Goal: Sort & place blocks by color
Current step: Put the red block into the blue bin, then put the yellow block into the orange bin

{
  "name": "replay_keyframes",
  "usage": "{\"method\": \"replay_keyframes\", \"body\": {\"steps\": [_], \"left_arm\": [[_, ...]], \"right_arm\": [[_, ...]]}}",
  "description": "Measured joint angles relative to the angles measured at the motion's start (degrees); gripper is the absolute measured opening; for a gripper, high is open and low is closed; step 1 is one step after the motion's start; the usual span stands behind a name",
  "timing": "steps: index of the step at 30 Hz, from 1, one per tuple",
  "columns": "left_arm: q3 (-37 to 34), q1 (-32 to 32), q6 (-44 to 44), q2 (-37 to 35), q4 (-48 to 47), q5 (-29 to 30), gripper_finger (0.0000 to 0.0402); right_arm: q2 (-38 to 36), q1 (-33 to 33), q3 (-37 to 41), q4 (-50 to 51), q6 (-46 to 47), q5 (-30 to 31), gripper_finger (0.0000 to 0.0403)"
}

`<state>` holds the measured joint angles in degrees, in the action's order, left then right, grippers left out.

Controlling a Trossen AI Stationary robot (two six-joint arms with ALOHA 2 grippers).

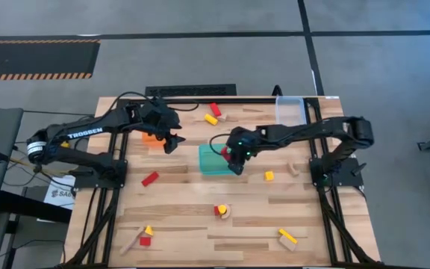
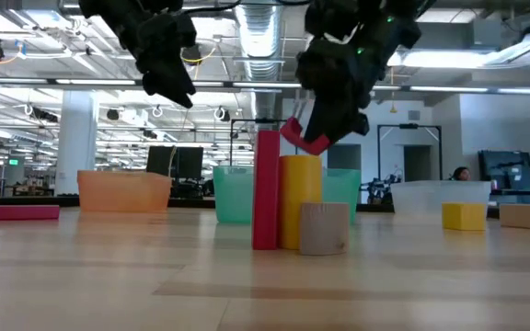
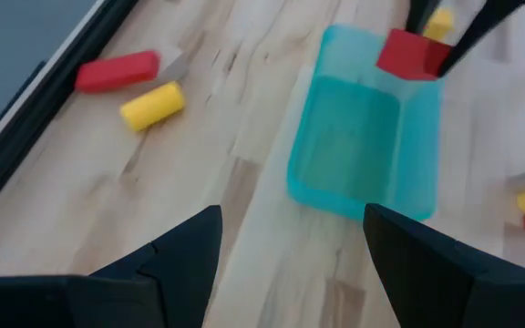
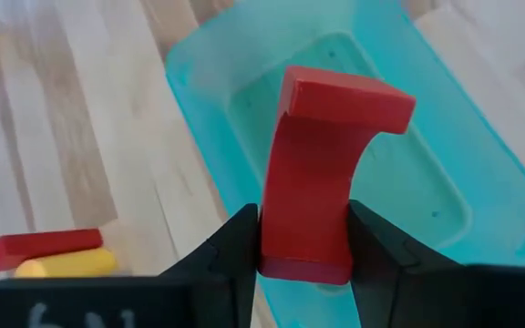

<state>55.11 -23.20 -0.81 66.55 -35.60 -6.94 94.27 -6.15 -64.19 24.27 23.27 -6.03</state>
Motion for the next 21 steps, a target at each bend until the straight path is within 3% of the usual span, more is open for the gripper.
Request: {"method": "replay_keyframes", "body": {"steps": [11,21], "left_arm": [[0.0,1.2,0.3,-0.4,-1.5,-0.1,0.0254],[0.0,1.4,1.6,-0.4,-0.8,-0.1,0.0254]], "right_arm": [[6.1,-0.3,-5.2,4.6,-1.0,-0.1,0.0200],[0.9,-1.1,-5.5,10.2,2.4,-0.1,0.0242]]}}
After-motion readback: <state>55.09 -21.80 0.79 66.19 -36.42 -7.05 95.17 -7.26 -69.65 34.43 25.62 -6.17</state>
